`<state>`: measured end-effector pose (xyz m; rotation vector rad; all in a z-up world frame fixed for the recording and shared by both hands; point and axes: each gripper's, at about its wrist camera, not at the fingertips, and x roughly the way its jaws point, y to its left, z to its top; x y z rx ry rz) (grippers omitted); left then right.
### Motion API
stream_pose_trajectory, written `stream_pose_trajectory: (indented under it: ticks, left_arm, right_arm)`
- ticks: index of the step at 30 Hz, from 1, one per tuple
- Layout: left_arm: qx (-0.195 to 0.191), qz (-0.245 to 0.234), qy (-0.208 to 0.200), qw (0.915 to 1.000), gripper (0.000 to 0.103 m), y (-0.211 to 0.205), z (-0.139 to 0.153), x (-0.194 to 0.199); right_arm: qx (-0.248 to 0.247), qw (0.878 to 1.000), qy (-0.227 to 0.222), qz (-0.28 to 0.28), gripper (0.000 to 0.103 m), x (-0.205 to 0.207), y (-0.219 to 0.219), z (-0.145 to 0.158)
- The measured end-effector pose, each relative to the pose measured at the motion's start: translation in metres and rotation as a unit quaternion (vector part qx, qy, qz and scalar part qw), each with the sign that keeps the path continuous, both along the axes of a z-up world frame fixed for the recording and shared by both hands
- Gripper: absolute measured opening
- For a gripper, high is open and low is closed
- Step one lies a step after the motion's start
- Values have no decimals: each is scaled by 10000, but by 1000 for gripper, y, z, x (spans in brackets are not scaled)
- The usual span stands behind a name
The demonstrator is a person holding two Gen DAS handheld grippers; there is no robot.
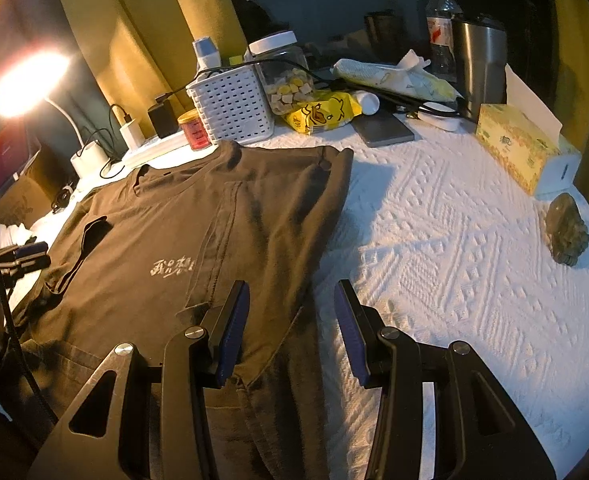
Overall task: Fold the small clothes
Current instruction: 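Fold the grasped side inward toward the center with the left gripper, release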
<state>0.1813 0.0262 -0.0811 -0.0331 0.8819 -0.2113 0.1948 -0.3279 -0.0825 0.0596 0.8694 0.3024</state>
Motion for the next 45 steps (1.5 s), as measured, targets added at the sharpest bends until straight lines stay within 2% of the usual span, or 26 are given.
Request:
stream_pose_trajectory:
  ticks: [10, 11, 13, 14, 15, 16, 17, 18, 22, 25, 28, 30, 32, 33, 34, 37, 41, 42, 43, 45]
  left_arm:
    - [208, -385, 130, 9990, 66, -24, -17, 48]
    - [254, -438, 159, 9986, 62, -28, -21, 54]
    - [315, -459, 274, 9981, 35, -32, -28, 62]
    - [327, -452, 321, 9979, 28, -33, -31, 65]
    - [357, -448, 362, 9977, 13, -34, -34, 68]
    - [453, -404, 306, 9977, 8, -34, -34, 69]
    - [437, -422, 307, 9977, 7, -34, -34, 70]
    - [385, -472, 319, 9976, 1, -35, -33, 70]
    - [124, -782, 276, 9965, 0, -44, -26, 66]
    - [115, -956, 314, 9949, 0, -57, -24, 62]
    - [59, -775, 267, 9966, 2, -52, -14, 53]
    - [176, -628, 184, 9977, 4, -43, -7, 42]
    - [214, -502, 149, 9984, 26, -32, -2, 30]
    - [205, -398, 135, 9989, 59, -22, 1, 20]
    - [172, -322, 107, 9993, 78, -16, 2, 14]
    - [153, -240, 107, 9995, 78, -4, 2, -6]
    - [324, -499, 203, 9980, 77, -7, -9, -25]
    - [342, -617, 234, 9972, 71, -10, -14, -29]
    - [364, -677, 281, 9966, 59, -13, -18, -30]
    - [371, -759, 444, 9954, 50, -16, -30, -30]
  right_arm:
    - [90, 9999, -23, -79, 47, 4, -4, 1]
    - [93, 9999, -29, -92, 47, 4, -5, 2]
    - [94, 9999, -33, -120, 47, 5, -6, 2]
    - [96, 9999, -31, -137, 47, 5, -7, 2]
    - [96, 9998, -27, -154, 47, 6, -8, 2]
    - [97, 9998, -22, -170, 47, 6, -9, 2]
    - [104, 9998, -10, -192, 47, 7, -11, 1]
    - [114, 9997, 0, -211, 47, 8, -12, 1]
    - [122, 9996, 36, -260, 47, 9, -14, -2]
    - [106, 9996, 35, -254, 47, 9, -13, -1]
    - [94, 9997, -3, -225, 47, 7, -11, 2]
    - [71, 9998, -41, -181, 47, 4, -9, 4]
    - [57, 9999, -52, -152, 47, 1, -7, 4]
    - [54, 9999, -53, -141, 47, 0, -6, 4]
    - [48, 9999, -46, -132, 47, -1, -5, 3]
    - [35, 9999, -24, -107, 47, -4, -1, 2]
    - [5, 10000, -23, -33, 47, -9, 6, 3]
    - [-9, 10000, -27, -15, 47, -10, 9, 3]
    - [-17, 10000, -32, 0, 47, -12, 11, 4]
    - [-21, 10000, -45, 17, 47, -15, 14, 6]
